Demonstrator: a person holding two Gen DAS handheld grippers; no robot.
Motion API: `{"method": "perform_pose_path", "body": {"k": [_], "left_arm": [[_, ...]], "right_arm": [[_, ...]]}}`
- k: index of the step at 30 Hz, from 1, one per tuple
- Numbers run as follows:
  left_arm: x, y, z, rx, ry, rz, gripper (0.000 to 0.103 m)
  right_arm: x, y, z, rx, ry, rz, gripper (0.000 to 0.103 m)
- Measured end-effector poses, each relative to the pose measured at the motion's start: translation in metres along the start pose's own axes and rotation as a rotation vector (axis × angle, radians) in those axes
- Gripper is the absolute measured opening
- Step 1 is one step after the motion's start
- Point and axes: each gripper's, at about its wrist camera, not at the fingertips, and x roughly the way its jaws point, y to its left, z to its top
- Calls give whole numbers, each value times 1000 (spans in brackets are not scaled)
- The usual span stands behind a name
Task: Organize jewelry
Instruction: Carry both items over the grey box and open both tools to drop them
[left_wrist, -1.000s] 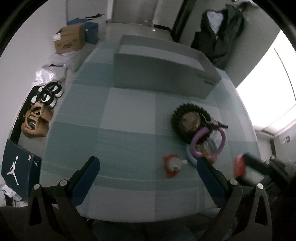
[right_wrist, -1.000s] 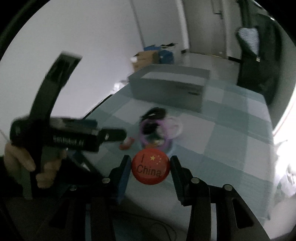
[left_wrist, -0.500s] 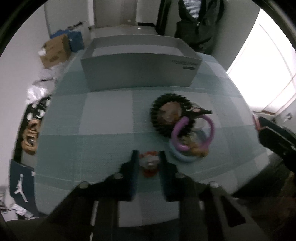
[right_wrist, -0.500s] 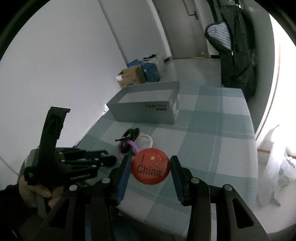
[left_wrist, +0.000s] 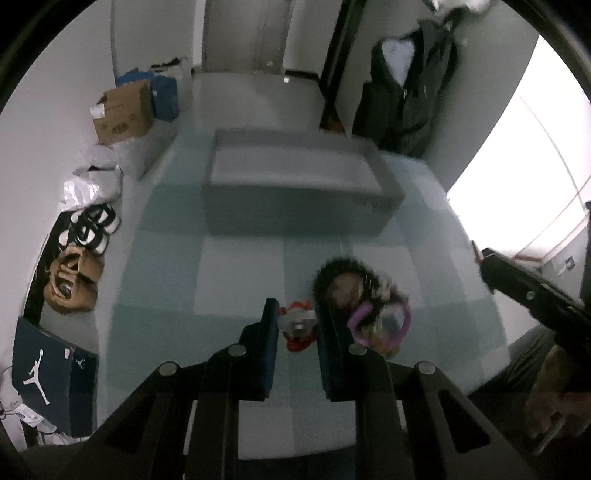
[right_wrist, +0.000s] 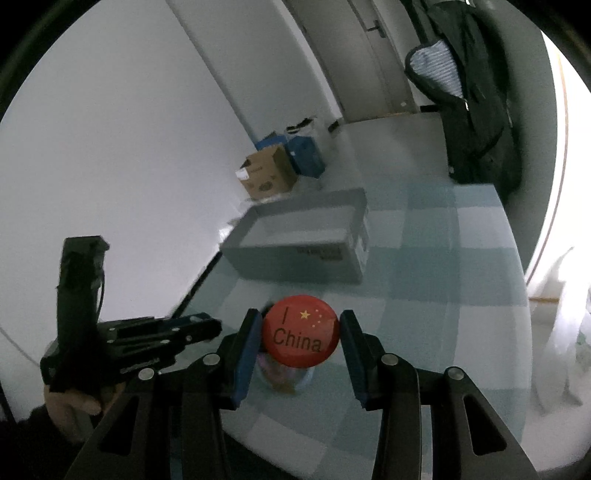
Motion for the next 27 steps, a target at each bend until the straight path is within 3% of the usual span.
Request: {"method": "perform_pose_path", "body": {"k": [10, 17, 27], "left_arm": [[1, 15, 63, -60, -50, -90, 15], [31, 31, 99, -108, -10, -166, 15], [73, 52, 117, -219, 82, -281, 15]], "right_arm": [[18, 0, 70, 16, -22, 59, 42], [61, 2, 114, -1, 8, 88, 42], [128, -16, 121, 26, 130, 70, 42]]}}
